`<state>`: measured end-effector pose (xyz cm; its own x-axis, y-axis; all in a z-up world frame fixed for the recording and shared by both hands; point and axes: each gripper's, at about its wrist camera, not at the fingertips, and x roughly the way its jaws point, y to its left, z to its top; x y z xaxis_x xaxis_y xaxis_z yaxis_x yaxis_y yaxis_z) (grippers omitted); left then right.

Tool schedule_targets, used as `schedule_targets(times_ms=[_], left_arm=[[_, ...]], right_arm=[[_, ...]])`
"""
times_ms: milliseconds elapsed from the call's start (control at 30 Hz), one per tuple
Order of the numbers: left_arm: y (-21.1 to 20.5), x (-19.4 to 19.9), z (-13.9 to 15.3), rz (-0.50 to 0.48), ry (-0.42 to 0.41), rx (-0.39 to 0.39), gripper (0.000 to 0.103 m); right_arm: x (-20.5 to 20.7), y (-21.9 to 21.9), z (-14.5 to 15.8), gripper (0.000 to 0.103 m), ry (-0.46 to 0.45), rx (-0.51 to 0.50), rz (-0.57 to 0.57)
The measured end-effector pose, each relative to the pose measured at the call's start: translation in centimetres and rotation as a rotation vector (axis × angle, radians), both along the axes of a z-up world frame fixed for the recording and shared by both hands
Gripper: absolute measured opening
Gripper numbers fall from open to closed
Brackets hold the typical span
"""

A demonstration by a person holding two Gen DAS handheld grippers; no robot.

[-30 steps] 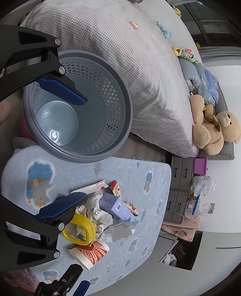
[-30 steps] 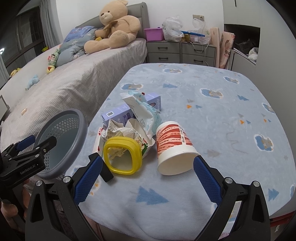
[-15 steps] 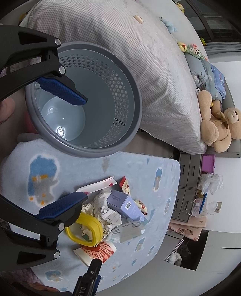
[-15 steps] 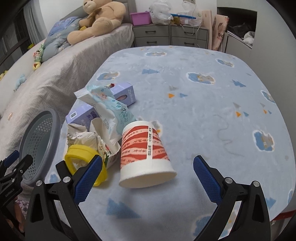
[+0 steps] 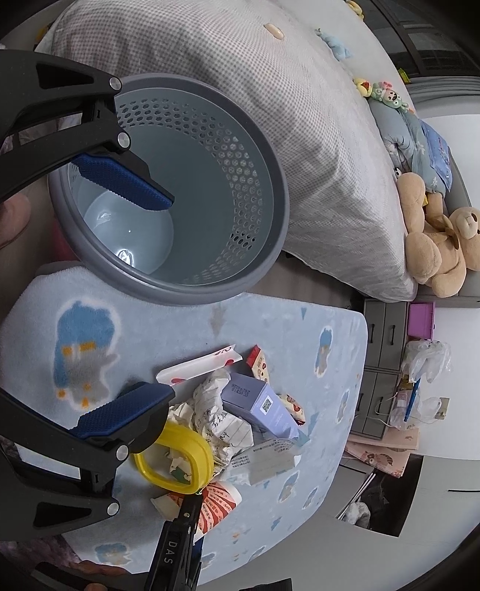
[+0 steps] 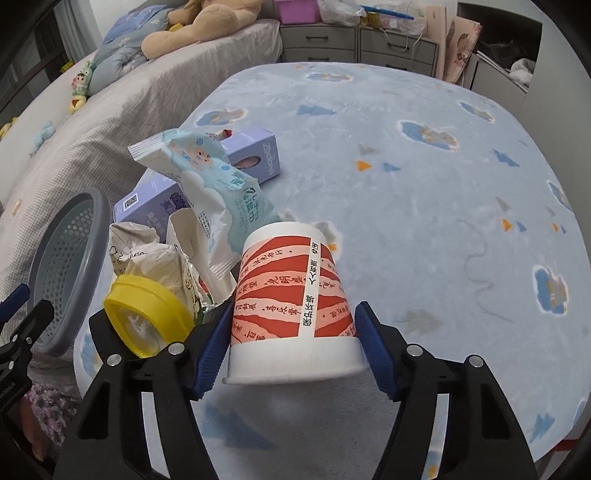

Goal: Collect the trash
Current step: 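Reach the right gripper to the white-and-red paper cup and grasp it, then carry the paper cup over the wastebasket with the right gripper and release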

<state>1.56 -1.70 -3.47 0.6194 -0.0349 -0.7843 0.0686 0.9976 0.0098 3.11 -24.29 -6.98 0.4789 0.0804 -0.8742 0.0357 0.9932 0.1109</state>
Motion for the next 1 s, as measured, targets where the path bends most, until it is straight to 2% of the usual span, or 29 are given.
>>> schedule_targets(times_ms=[233,433,600,733,1000], left_arm=[[-0.7,-0.7,-0.1,-0.028,-0.012,-0.018,0.091],[-2.8,-2.3,-1.5,-0.082,0.004,-0.007,0.091],[-4.4,-3.4,-2.6,-0.104,0.019,-0.031,0.091],[-5.9,-3.1,-3.7,-0.112,0.042,-0.039,0.091],[-7.2,-1.9,-4.5,-0.089,0.036,-0.065,0.09]], right_arm=[[-1.2,-0.4,1.0,0.063,-0.049,0.055,-0.014],[-2.1,-1.1,2.4,0.063,-0.104,0.108,-0.04],[-2.5,-1.5,2.9,0.063,-0.118,0.145,-0.047],[-2.7,-1.7,3.1,0.063,-0.125,0.167,-0.048],[-2.7,-2.0,3.3,0.063,-0.128,0.193,-0.039]])
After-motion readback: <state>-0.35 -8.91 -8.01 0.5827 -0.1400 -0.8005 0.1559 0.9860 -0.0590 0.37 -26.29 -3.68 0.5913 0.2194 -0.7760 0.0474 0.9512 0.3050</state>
